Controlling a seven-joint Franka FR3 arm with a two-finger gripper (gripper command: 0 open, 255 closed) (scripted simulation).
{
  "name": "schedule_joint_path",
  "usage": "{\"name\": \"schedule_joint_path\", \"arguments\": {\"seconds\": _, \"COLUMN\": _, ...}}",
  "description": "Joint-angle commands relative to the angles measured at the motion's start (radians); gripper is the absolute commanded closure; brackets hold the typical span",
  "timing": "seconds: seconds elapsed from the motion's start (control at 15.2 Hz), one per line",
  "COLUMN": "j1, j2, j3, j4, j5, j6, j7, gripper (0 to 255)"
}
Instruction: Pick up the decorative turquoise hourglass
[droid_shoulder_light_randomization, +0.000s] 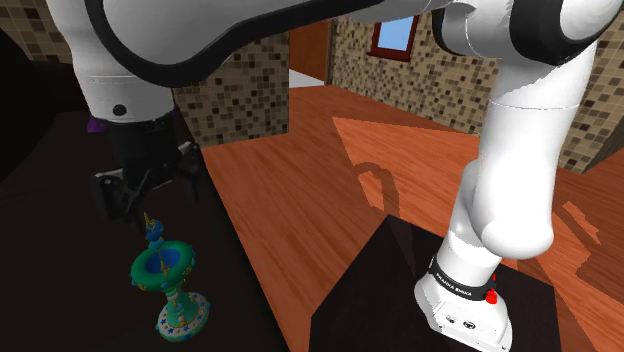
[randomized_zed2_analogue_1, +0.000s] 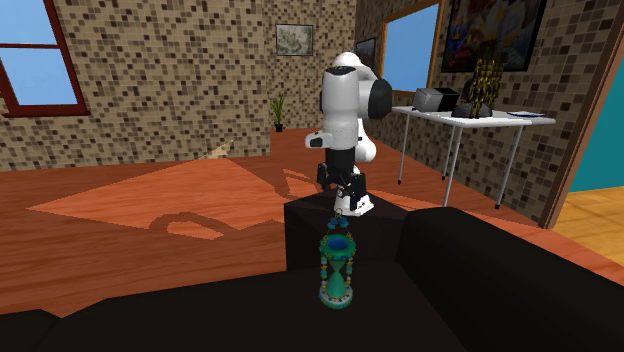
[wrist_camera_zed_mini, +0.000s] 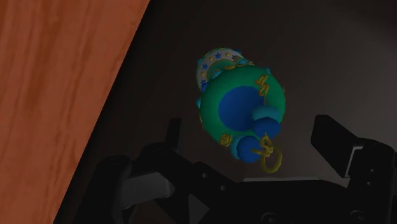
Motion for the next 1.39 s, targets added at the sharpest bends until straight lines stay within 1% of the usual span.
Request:
{"name": "schedule_joint_path", "arguments": {"seconds": 0.0, "j1": 0.033, "j2": 0.083, "j3": 0.013, "j4": 0.084, "j5": -0.041, "j6": -0.01, "j7": 0.041, "gripper": 0}}
{"name": "schedule_joint_path", "arguments": {"seconds": 0.46, "j1": 0.035, "j2": 0.098, "j3": 0.007, "j4": 0.008, "j5": -0.05, "j6": 0.079, "j7": 0.045, "gripper": 0}}
{"name": "schedule_joint_path", "arguments": {"seconds": 0.66, "j1": 0.035, "j2": 0.1, "j3": 0.007, "j4": 0.002, "j5": -0.051, "j6": 0.086, "j7": 0.046, "gripper": 0}}
{"name": "schedule_joint_path", "arguments": {"seconds": 0.73, "j1": 0.035, "j2": 0.101, "j3": 0.006, "j4": 0.003, "j5": -0.052, "j6": 0.087, "j7": 0.046, "gripper": 255}}
{"name": "schedule_joint_path", "arguments": {"seconds": 1.32, "j1": 0.035, "j2": 0.1, "j3": 0.007, "j4": 0.002, "j5": -0.051, "j6": 0.086, "j7": 0.046, "gripper": 255}}
